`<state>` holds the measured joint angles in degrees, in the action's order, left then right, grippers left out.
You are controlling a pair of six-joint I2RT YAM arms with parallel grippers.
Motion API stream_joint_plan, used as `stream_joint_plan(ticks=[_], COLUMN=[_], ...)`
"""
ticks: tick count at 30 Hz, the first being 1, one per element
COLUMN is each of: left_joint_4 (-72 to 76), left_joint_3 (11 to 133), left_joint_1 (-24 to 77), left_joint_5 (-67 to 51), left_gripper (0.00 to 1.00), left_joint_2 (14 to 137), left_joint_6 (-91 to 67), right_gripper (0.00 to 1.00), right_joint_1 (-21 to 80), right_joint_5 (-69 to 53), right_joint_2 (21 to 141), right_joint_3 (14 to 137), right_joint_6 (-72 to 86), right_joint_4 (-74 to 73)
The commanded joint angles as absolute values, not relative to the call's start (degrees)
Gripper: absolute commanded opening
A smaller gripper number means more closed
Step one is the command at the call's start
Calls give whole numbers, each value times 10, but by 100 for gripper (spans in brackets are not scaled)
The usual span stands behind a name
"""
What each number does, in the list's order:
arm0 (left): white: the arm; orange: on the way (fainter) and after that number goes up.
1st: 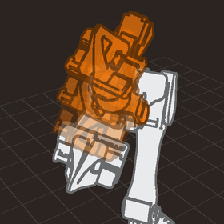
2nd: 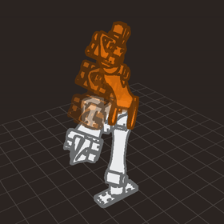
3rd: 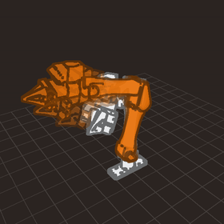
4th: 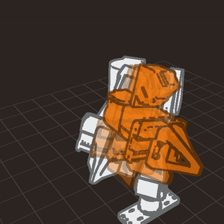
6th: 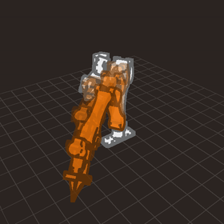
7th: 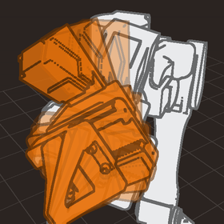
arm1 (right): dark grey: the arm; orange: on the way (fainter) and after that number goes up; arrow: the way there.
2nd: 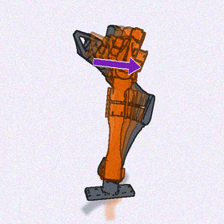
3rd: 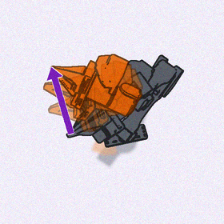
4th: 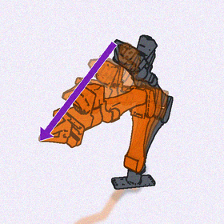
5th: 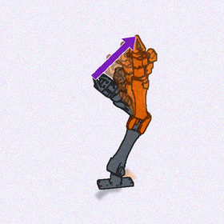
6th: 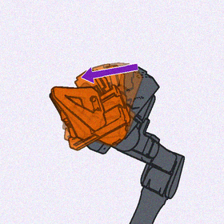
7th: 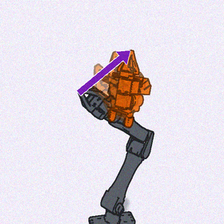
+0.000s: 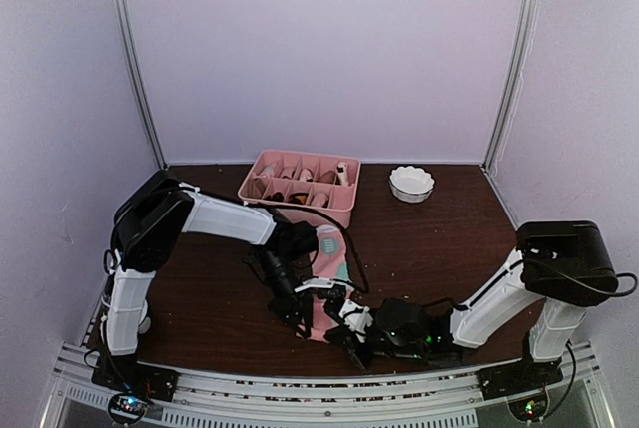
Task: Roll the socks
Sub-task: Roll the sock at the center of the board.
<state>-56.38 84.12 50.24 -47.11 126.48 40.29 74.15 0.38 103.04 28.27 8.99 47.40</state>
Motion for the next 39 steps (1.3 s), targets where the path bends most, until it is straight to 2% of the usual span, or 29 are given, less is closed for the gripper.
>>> stream_joint_plan(ticks=[1, 7, 11, 14, 18, 23, 31, 39], left_joint_4=[-504, -381, -295, -282, -268, -261, -175, -128], left_joint_3=[794, 694, 617, 603, 576, 561, 522, 492], left_joint_1=[499, 496, 496, 498, 506, 542, 573, 573], left_joint_5=[-399, -332, -342, -351, -371, -347, -235, -171], left_gripper=[23, 46, 55, 61, 62, 56, 50, 48], left_joint_2=[1223, 1080, 988, 975, 965, 966, 965, 967], left_joint_6=[394, 384, 408, 423, 454, 494, 499, 491], right_gripper=[0, 0, 0, 0, 0, 0, 0, 0], right_joint_1=[705, 661, 653, 647, 641, 628, 609, 601], right_joint_5=[-32, -115, -146, -165, -177, -192, -230, -266], right_joint_2=[1035, 1038, 1038, 1039, 1050, 1068, 1094, 1106], right_joint_3=[273, 255, 274, 301, 324, 359, 411, 418], right_joint_6=[172, 268, 292, 301, 317, 341, 393, 424], right_joint_4=[473, 458, 392, 328, 282, 213, 123, 115])
